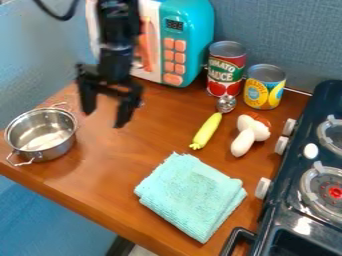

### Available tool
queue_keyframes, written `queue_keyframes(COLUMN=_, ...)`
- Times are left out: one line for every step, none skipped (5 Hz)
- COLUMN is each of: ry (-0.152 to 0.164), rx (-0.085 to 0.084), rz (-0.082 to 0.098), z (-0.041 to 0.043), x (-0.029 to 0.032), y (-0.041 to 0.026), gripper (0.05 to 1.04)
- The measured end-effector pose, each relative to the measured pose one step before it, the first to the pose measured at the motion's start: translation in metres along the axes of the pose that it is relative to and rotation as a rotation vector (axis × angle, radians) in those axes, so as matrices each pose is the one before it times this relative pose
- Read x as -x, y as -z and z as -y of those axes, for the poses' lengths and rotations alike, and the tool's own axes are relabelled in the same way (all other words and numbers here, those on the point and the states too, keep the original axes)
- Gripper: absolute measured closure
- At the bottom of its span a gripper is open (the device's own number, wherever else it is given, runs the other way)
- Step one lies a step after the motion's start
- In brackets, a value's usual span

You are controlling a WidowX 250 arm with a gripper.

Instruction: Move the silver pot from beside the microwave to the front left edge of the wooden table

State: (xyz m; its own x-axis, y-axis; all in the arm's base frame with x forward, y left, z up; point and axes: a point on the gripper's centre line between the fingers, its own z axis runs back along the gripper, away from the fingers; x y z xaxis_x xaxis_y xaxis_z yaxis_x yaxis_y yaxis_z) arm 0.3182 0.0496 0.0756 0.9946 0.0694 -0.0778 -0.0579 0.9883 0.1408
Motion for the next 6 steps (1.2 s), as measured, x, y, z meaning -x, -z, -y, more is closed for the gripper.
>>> queue_keyframes(ry=0.1344, rx=-0.052, rz=0.0443, z=0.05005, x=-0.024, y=-0.01889, gripper=0.082)
queue_keyframes(ry=0.0589, rx=0.0445, rz=0.0281, z=0.02596, x=-0.01374, y=-0.00404, gripper=0.082)
queue_keyframes(ry=-0.0002, rx=0.0506, rz=-0.0342, z=0.00203, x=0.00516, y=-0.00279, gripper=0.082)
queue_keyframes(ry=-0.0166, rx=-0.0001, rz=-0.0002, z=-0.00736, x=0.00064, y=-0.00045, gripper=0.082)
queue_keyframes(ry=-0.0004, rx=0.0015, rz=-0.0016, z=0.00023, x=0.00025, y=0.0, gripper=0.082)
queue_keyframes(ry=0.0004, rx=-0.0015, rz=0.0, z=-0.00023, x=0.0, y=0.0, gripper=0.082)
